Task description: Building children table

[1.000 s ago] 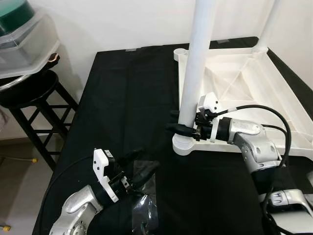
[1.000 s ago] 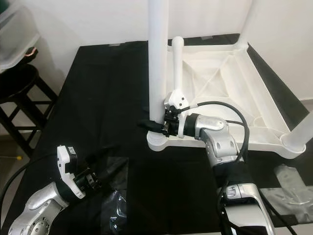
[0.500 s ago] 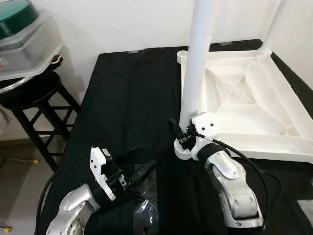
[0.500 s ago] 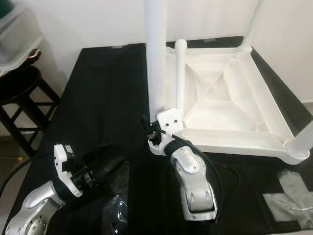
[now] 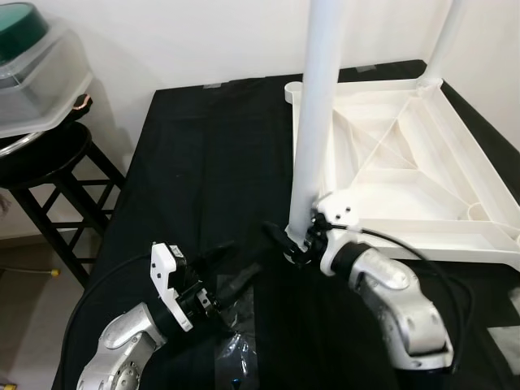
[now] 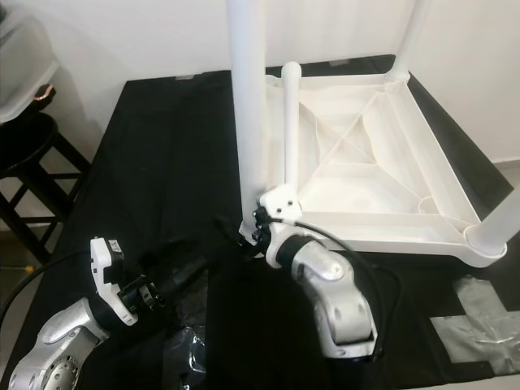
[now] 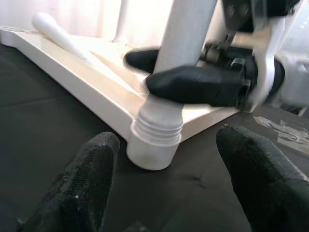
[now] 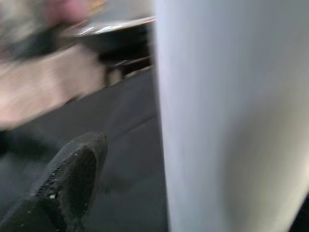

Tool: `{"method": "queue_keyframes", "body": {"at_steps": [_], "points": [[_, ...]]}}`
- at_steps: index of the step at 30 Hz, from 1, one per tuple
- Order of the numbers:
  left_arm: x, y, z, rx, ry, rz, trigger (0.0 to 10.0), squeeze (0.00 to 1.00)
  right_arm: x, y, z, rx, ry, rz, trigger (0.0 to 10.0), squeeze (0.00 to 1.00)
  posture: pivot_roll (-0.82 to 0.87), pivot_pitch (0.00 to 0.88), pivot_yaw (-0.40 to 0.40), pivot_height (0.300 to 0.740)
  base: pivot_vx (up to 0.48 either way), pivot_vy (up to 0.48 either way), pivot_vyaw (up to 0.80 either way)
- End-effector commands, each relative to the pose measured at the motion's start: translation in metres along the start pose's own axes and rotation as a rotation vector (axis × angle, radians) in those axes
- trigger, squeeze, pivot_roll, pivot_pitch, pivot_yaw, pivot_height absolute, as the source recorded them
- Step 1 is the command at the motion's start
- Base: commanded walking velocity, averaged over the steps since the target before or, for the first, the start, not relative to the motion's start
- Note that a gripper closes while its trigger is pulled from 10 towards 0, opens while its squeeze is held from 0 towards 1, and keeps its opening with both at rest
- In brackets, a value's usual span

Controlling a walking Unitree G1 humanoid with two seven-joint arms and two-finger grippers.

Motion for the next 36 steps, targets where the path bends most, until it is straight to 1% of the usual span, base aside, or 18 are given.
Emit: {"method": "queue_keyframes", "body": {"at_steps": [1,2,3,5,6,8,11,12,15,16,23,28,29,31,32,33,35,36], "points": [[-0.006,0.005,-0.002,0.017,0.008,-0.027,10.0,0.00,0.001,0.000,-0.002,0.079,0.014,0.030,10.0,0.18,0.04,0.174,0.070,0.740,0.000,0.000,0.00],[-0.006,0.005,-0.002,0.017,0.008,-0.026,10.0,0.00,0.001,0.001,0.001,0.088,0.030,0.024,10.0,0.00,0.04,0.174,0.070,0.740,0.000,0.000,0.00],[-0.006,0.005,-0.002,0.017,0.008,-0.026,10.0,0.00,0.001,0.001,0.001,0.088,0.030,0.024,10.0,0.00,0.04,0.174,0.070,0.740,0.000,0.000,0.00],[-0.006,0.005,0.000,0.016,0.008,-0.026,10.0,0.00,-0.003,0.009,0.018,0.181,0.061,-0.001,10.0,0.00,0.05,0.182,0.067,0.740,0.000,0.000,0.00],[-0.006,0.005,0.000,0.016,0.008,-0.026,10.0,0.00,-0.003,0.009,0.018,0.181,0.061,-0.001,10.0,0.00,0.05,0.182,0.067,0.740,0.000,0.000,0.00],[-0.006,0.007,0.002,0.016,0.007,-0.027,10.0,0.00,-0.001,0.015,0.038,0.248,0.079,-0.001,10.0,0.00,0.06,0.189,0.069,0.740,0.000,0.000,0.00],[-0.006,0.007,0.002,0.016,0.007,-0.027,10.0,0.00,-0.001,0.015,0.038,0.248,0.079,-0.001,10.0,0.00,0.06,0.189,0.069,0.740,0.000,0.000,0.00],[-0.006,0.008,0.003,0.015,0.009,-0.028,10.0,0.00,0.006,0.013,0.051,0.256,0.061,0.028,8.6,0.00,0.07,0.195,0.071,0.740,0.000,0.000,0.00],[-0.006,0.008,0.004,0.015,0.009,-0.029,10.0,0.00,0.010,0.013,0.054,0.261,0.045,0.047,8.6,0.00,0.07,0.196,0.073,0.740,0.000,0.000,0.00],[-0.006,0.009,0.005,0.015,0.009,-0.029,10.0,0.00,0.012,0.012,0.057,0.280,0.032,0.061,0.0,0.00,0.08,0.197,0.072,0.740,0.000,0.000,0.00],[-0.006,0.011,0.007,0.021,0.007,-0.030,10.0,0.00,0.012,0.012,0.059,0.395,0.019,0.076,0.0,0.00,0.09,0.195,0.068,0.740,0.000,0.000,0.00],[-0.007,0.011,0.007,0.021,0.008,-0.031,10.0,0.00,0.008,0.018,0.061,0.444,0.017,0.067,0.0,0.00,0.08,0.190,0.066,0.740,0.000,0.000,0.00],[-0.008,0.010,0.007,0.020,0.011,-0.031,10.0,0.00,0.003,0.025,0.057,0.473,0.007,0.055,0.0,0.00,0.08,0.187,0.062,0.740,0.000,0.000,0.00],[-0.008,0.010,0.007,0.019,0.013,-0.031,10.0,0.00,-0.006,0.033,0.048,0.489,-0.016,0.033,0.0,0.00,0.07,0.182,0.059,0.740,0.000,0.000,0.00],[-0.008,0.010,0.007,0.019,0.013,-0.031,10.0,0.00,-0.006,0.033,0.048,0.489,-0.016,0.033,0.0,0.00,0.07,0.182,0.059,0.740,0.000,0.000,0.00],[-0.008,0.010,0.007,0.019,0.013,-0.031,10.0,0.00,-0.014,0.035,0.040,0.474,-0.017,0.004,0.0,0.00,0.06,0.182,0.055,0.740,0.000,0.000,0.00],[-0.008,0.010,0.007,0.019,0.013,-0.031,10.0,0.00,-0.014,0.035,0.040,0.474,-0.017,0.004,0.0,0.00,0.06,0.182,0.055,0.740,0.000,0.000,0.00],[-0.008,0.011,0.007,0.019,0.013,-0.031,10.0,0.00,-0.019,0.036,0.035,0.464,-0.016,-0.014,0.0,0.00,0.06,0.182,0.055,0.740,0.000,0.000,0.00]]}}
Point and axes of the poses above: a point about 5 cm out from each wrist's last joint towards the gripper, its own y axis pointing back from the gripper into the wrist, its own x axis along the axis of the wrist's last joint, z = x × y, the point moved 4 cm from there along -y, pointing out of the wrist towards the gripper, and after that the axes turned 12 degrees about y, right-handed, at the moved point
